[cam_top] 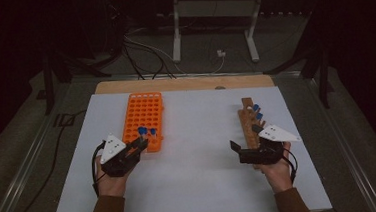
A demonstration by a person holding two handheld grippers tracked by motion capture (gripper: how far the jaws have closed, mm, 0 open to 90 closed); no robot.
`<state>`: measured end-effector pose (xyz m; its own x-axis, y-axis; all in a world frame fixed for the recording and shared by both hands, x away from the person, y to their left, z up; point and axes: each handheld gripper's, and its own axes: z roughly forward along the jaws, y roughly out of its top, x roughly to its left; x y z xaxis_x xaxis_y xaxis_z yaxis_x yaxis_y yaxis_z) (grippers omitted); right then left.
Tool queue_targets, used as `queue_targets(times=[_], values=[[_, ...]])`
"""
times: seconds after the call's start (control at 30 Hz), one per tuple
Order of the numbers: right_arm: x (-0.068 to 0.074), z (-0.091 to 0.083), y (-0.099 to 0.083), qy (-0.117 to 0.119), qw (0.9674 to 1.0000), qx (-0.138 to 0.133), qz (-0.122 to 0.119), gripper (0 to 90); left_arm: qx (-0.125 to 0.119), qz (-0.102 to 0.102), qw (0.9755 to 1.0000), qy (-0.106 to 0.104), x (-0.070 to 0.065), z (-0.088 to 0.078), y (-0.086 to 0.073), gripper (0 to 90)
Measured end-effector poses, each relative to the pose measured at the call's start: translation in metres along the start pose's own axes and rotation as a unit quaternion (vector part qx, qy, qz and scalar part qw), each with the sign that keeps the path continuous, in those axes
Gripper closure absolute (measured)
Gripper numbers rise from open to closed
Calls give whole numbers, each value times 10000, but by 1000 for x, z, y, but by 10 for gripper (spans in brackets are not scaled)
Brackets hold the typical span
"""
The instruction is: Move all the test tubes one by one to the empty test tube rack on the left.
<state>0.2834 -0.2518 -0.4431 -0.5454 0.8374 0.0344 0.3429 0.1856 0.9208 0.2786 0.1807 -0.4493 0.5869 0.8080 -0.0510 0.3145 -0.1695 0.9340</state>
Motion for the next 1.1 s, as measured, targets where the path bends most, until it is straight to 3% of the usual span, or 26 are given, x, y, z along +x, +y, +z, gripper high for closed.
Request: queue_targets(times=[0.27,0.63,0.97,1.1], values=[[-11,-12,-5,-107,9999,-86,88,28,22,-73,9993,364,13,2,-3,780],[-18,-18,-6,-160,9995,-191,186,28,73,-38,9972,748,26,26,-8,780],[-19,-19,-6,-143,9994,-222,213,28,95,-170,9972,722,32,47,-16,779],[-20,-18,-7,-159,9994,-219,232,29,264,-40,9971,716,30,53,-20,778]])
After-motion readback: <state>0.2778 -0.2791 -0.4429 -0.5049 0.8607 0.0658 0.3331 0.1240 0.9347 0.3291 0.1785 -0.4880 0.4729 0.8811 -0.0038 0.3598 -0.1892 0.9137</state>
